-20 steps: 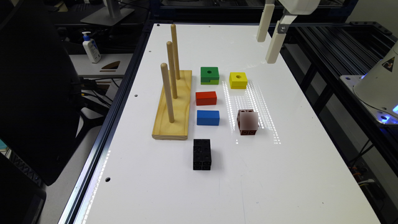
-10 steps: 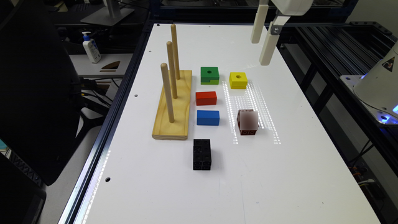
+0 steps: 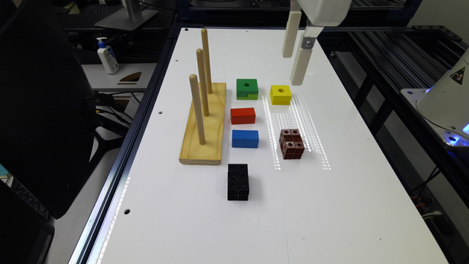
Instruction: Pick up narrow blue stick.
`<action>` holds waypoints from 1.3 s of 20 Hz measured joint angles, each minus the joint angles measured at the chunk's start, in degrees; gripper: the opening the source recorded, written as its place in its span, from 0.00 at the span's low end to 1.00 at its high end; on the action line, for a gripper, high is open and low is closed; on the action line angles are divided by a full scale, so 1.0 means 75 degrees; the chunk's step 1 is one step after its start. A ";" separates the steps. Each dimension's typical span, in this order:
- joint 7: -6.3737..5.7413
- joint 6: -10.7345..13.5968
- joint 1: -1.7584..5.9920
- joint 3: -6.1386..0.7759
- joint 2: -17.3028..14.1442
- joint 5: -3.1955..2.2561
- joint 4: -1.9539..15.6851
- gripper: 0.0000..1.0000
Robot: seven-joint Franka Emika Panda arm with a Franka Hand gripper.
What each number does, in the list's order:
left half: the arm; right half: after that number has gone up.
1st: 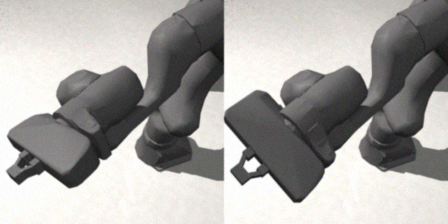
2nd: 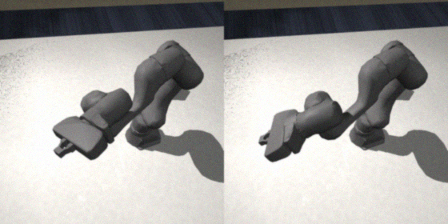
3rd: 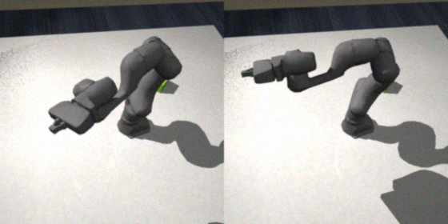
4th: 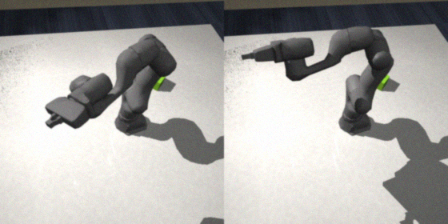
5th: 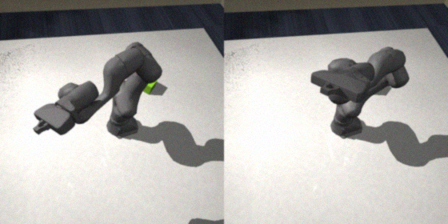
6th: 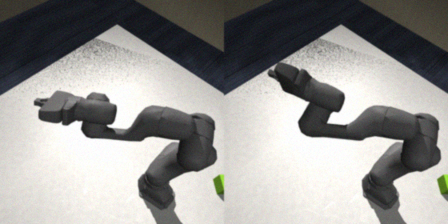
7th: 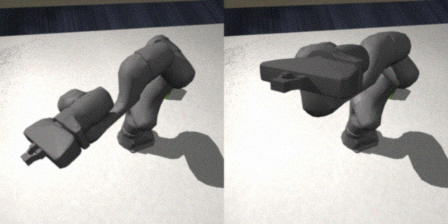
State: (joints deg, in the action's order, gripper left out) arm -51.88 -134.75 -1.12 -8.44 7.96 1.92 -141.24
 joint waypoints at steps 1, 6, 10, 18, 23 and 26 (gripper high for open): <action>0.0000 0.0000 0.0002 0.0000 -0.0030 0.0000 0.0024 1.00; -0.0002 -0.0002 0.0003 -0.0005 -0.0069 0.0000 0.0071 1.00; -0.0015 -0.0225 0.0001 -0.0031 -0.0292 0.0000 0.0074 1.00; -0.0030 -0.0974 -0.0006 -0.0055 -0.1060 0.0000 0.0153 1.00; -0.0152 -0.0968 -0.0007 -0.0174 -0.1234 0.0000 0.0434 1.00; -0.0175 -0.0973 -0.0007 -0.0204 -0.1313 0.0000 0.0493 1.00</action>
State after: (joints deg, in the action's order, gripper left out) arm -53.19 -142.05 -1.17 -9.97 -1.89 1.92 -137.54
